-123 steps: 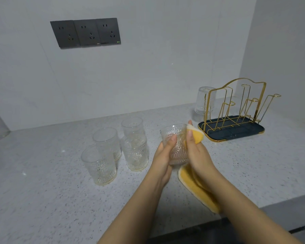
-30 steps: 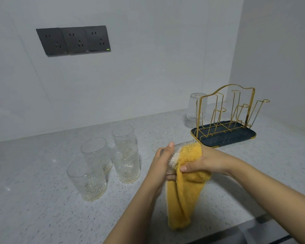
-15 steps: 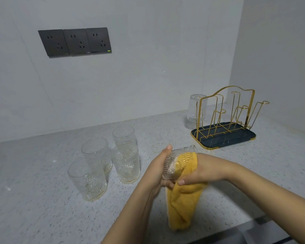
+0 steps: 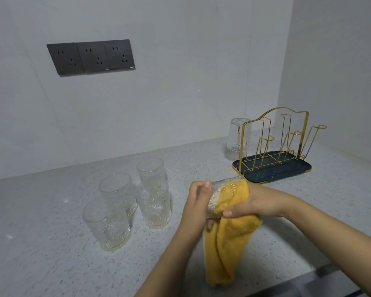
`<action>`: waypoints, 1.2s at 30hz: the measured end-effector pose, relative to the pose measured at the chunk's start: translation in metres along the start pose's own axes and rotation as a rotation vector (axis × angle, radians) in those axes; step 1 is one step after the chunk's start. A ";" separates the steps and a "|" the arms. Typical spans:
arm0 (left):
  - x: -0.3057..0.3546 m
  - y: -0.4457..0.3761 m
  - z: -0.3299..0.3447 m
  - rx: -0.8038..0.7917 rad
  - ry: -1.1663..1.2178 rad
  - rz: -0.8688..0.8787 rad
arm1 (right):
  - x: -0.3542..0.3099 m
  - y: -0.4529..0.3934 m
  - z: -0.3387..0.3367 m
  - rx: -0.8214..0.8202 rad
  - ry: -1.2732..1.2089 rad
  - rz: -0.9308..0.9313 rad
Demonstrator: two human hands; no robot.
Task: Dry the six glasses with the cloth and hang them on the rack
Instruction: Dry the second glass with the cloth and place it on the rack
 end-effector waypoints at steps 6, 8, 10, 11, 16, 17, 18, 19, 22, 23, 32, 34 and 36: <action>-0.026 0.000 0.011 -0.134 0.015 -0.294 | 0.006 -0.002 0.001 -0.025 0.087 0.031; -0.010 -0.007 0.003 -0.055 -0.051 -0.099 | 0.005 -0.003 -0.009 0.026 -0.143 0.045; 0.004 -0.004 0.001 -0.010 -0.040 0.071 | 0.008 -0.006 -0.014 0.096 -0.408 0.068; 0.007 -0.003 0.000 0.010 -0.019 0.108 | 0.009 -0.008 -0.015 0.120 -0.482 0.076; -0.004 -0.008 -0.009 0.082 0.091 0.002 | -0.003 -0.011 0.003 0.035 -0.145 -0.002; -0.010 -0.009 -0.009 0.060 0.109 -0.074 | -0.007 -0.008 0.012 -0.021 0.009 -0.017; -0.018 -0.010 -0.008 0.036 0.124 -0.164 | -0.009 -0.006 0.019 -0.061 0.172 -0.024; -0.023 -0.007 -0.006 0.007 0.145 -0.250 | -0.010 -0.005 0.024 -0.079 0.343 -0.030; -0.037 -0.005 -0.004 -0.051 0.149 -0.372 | -0.007 -0.005 0.028 -0.065 0.566 -0.051; -0.035 -0.005 -0.002 -0.071 0.144 -0.362 | -0.006 -0.004 0.027 -0.060 0.490 -0.059; 0.005 -0.006 -0.005 0.071 0.023 0.200 | 0.003 0.000 0.000 0.169 -0.467 0.096; 0.006 -0.005 -0.011 0.130 0.108 0.187 | -0.007 -0.001 0.002 0.103 -0.098 -0.005; 0.000 -0.008 -0.013 0.115 0.164 0.067 | -0.015 -0.003 0.015 -0.003 0.332 -0.096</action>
Point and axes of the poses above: each hand's wrist, its own y-axis away from the middle knuckle, its own z-axis out of the palm, x = y × z, the point moved 10 cm from there along -y, towards the middle knuckle, and after that the axes turned 5 degrees about -z, right-handed, at the moved point
